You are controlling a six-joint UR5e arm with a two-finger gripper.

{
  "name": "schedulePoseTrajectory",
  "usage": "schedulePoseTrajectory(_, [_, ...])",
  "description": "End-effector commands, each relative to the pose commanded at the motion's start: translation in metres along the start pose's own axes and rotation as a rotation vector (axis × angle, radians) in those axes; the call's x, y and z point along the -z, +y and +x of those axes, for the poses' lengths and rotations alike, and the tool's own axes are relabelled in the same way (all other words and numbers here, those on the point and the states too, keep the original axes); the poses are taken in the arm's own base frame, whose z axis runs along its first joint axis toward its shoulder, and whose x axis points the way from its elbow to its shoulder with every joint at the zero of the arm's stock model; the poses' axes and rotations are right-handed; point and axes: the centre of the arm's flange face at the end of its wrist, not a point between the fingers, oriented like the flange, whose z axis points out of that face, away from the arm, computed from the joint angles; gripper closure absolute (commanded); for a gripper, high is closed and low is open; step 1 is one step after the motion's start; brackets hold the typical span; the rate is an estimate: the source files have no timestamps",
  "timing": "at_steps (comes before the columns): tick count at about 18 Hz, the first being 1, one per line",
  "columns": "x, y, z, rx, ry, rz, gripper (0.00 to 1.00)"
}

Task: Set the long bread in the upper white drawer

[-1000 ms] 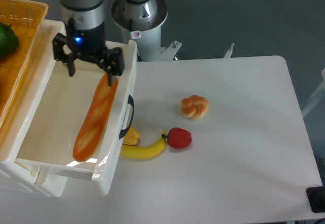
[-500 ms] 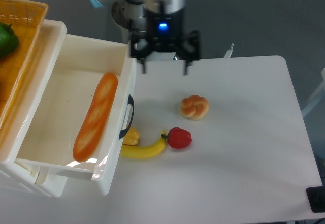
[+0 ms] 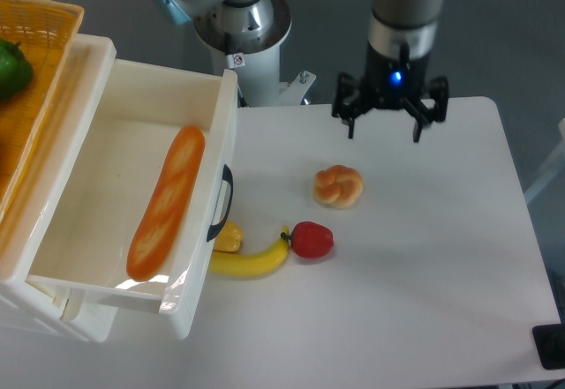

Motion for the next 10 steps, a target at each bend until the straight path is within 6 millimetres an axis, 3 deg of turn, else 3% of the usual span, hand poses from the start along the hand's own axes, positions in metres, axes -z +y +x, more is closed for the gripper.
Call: schedulePoseTrajectory(10, [-0.009,-0.001,-0.026,-0.203,0.003,-0.017,0.00])
